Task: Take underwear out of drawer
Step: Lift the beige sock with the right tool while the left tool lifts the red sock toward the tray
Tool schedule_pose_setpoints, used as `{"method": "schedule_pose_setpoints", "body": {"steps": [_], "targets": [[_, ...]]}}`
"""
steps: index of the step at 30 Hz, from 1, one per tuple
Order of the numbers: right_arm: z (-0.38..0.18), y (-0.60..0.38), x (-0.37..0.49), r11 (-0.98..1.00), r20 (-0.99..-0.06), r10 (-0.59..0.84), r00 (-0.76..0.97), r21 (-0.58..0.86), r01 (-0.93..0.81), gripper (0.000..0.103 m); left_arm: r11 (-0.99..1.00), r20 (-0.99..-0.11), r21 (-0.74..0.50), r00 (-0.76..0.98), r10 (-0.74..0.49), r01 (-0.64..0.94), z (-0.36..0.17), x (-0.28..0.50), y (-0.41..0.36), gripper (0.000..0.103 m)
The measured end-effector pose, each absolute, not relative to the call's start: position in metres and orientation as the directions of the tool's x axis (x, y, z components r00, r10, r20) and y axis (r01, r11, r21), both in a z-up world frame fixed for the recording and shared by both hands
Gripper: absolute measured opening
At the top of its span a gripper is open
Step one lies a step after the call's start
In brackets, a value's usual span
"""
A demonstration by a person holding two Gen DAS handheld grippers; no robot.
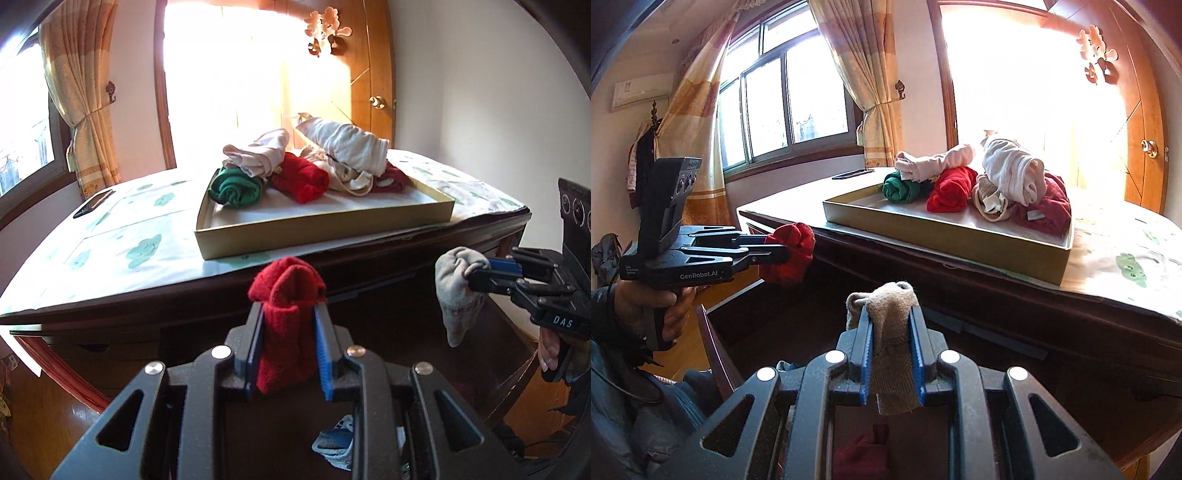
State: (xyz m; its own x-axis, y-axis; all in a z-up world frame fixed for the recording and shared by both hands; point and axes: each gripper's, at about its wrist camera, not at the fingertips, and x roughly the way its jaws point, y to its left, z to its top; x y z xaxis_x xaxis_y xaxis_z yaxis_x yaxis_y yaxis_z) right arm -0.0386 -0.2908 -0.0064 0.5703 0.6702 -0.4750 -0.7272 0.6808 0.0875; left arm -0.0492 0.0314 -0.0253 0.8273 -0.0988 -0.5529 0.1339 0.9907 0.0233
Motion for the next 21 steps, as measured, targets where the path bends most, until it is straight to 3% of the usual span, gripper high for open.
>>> {"method": "schedule_pose_setpoints", "body": {"steps": [21], "targets": [[0.025, -0.291, -0.044, 0.681, -0.409, 0.683, 0.606, 0.057, -0.73, 0.02, 0.984, -0.457, 0.07, 0.882, -0.114, 0.163, 0.012, -0.048, 0.012, 0.024]]}}
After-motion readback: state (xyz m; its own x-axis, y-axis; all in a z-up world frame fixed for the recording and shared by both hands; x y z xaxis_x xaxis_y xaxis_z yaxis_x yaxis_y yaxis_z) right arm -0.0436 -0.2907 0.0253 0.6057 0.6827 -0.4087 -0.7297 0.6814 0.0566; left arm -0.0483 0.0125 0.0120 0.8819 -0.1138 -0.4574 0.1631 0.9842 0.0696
